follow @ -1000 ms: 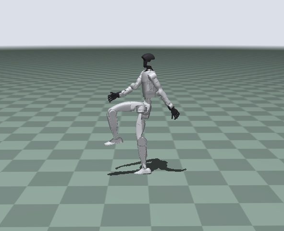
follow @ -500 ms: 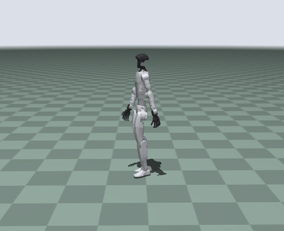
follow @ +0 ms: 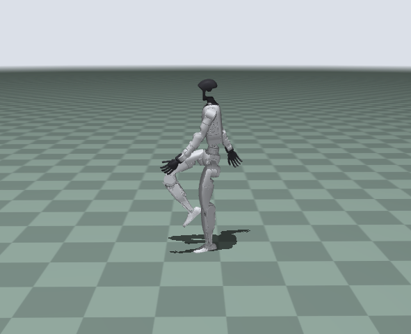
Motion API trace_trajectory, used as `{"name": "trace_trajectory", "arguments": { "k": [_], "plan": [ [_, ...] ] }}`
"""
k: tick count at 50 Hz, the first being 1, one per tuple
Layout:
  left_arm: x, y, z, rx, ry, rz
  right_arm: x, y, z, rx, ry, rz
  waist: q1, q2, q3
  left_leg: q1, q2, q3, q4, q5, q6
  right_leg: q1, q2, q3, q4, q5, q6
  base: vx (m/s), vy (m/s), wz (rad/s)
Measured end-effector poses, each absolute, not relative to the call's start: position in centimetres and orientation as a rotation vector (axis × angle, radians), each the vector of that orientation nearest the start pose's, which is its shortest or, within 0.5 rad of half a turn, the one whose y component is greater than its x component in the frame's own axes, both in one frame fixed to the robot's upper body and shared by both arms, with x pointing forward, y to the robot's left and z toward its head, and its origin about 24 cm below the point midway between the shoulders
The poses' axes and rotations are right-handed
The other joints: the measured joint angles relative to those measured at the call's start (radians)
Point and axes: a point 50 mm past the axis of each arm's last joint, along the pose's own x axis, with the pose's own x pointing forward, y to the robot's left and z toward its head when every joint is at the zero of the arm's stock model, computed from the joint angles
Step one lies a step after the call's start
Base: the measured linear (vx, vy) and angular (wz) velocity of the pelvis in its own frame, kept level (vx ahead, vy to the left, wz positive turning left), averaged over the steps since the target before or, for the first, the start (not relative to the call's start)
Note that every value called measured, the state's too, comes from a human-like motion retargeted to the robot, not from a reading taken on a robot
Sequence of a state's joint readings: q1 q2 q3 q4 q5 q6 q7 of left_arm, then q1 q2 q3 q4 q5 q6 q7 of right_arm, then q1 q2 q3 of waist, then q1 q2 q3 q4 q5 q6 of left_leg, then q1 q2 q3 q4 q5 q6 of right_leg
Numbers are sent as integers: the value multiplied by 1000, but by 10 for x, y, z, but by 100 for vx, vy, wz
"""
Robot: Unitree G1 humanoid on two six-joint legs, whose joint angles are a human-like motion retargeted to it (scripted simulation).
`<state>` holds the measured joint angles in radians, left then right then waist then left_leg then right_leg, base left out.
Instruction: Upper body actions
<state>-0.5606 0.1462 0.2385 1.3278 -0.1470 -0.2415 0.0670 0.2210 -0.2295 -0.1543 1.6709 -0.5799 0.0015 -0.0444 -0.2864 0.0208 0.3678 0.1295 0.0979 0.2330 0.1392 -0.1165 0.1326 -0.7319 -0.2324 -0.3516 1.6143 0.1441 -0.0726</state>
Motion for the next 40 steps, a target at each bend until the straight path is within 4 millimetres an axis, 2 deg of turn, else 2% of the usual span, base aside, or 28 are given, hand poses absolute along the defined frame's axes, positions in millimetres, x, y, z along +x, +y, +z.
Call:
{"name": "trace_trajectory", "arguments": {
  "k": [3,5,7,10,11,13,15,18,20,23,25,27,31,33,34,35,37,40],
  "plan": [
    [343,201,-1,6,323,192,-165,-241,-131,-458,2112,131,-51,-3,44,0,18,-44,50,-5,2,-190,21,5,52,-39,1,10,-3,98],
    [362,202,31,109,226,166,-198,-241,-114,-489,2228,96,-87,-4,51,-15,28,-80,93,-18,2,-303,4,-12,37,-75,-20,14,-9,73],
    [371,203,48,173,171,171,-215,-239,-105,-488,2288,75,-105,-8,61,-23,38,-102,127,-31,1,-356,-4,-30,-3,-100,-34,9,-9,42],
    [376,202,60,186,124,185,-219,-234,-103,-431,2314,63,-111,-15,84,-12,46,-113,150,-44,2,-347,-3,-59,-85,-109,-28,2,-1,5],
    [375,201,57,175,126,184,-214,-233,-107,-408,2297,62,-108,-18,82,-12,44,-107,148,-45,2,-331,0,-61,-108,-105,-25,0,3,-31],
    [369,200,46,157,154,183,-198,-231,-117,-375,2234,65,-97,-22,64,-16,34,-88,134,-43,2,-287,6,-63,-149,-93,-16,0,6,-54],
    [358,202,27,158,211,182,-175,-228,-130,-370,2138,73,-79,-20,38,-26,27,-63,119,-40,2,-215,8,-67,-188,-71,-4,2,6,-65],
    [332,207,-12,186,349,182,-140,-223,-147,-396,1985,96,-47,-9,0,-44,31,-29,103,-38,-2,-79,23,-67,-253,-30,32,1,2,-60],
    [305,208,-45,198,477,172,-119,-217,-157,-414,1890,118,-31,4,-45,-63,36,-15,71,-21,-11,41,22,-88,-314,-15,52,0,-4,-56],
    [256,216,-88,173,667,142,-67,-214,-171,-487,1717,179,15,-14,-50,-45,29,58,63,-31,-15,216,58,-61,-430,26,70,1,1,-91],
    [220,216,-114,145,786,136,-45,-213,-174,-543,1632,202,51,-22,-62,-29,22,89,46,-32,-22,341,93,-53,-550,54,78,3,-4,-81],
    [186,215,-132,123,887,139,-31,-214,-175,-600,1574,211,75,-25,-75,-17,21,107,33,-34,-29,446,129,-38,-677,78,96,5,-8,-52],
    [114,212,-161,71,1109,155,-16,-218,-175,-693,1491,220,128,-54,-123,-10,-15,122,-6,-30,-38,641,183,36,-983,123,149,6,-13,-43],
    [83,209,-169,35,1205,170,-15,-220,-175,-700,1481,214,162,-82,-153,-14,-56,134,-34,-23,-38,727,185,72,-1151,151,161,1,-17,-46],
    [72,208,-171,20,1241,181,-15,-221,-174,-694,1483,208,173,-98,-165,-17,-78,136,-46,-19,-38,766,180,80,-1231,132,184,-2,-16,-21],
    [62,208,-172,6,1271,192,-16,-222,-174,-686,1487,202,181,-114,-174,-18,-100,138,-57,-15,-37,803,173,86,-1306,96,216,-2,-14,-11],
    [52,209,-174,-13,1306,216,-19,-223,-174,-662,1504,189,190,-136,-183,-17,-129,142,-75,-7,-37,849,151,51,-1397,16,207,-1,-14,8],
    [46,209,-174,-31,1324,228,-28,-224,-173,-611,1544,151,189,-163,-193,-23,-166,128,-90,4,-42,883,144,30,-1517,-57,172,-4,-16,35]
  ]
}}
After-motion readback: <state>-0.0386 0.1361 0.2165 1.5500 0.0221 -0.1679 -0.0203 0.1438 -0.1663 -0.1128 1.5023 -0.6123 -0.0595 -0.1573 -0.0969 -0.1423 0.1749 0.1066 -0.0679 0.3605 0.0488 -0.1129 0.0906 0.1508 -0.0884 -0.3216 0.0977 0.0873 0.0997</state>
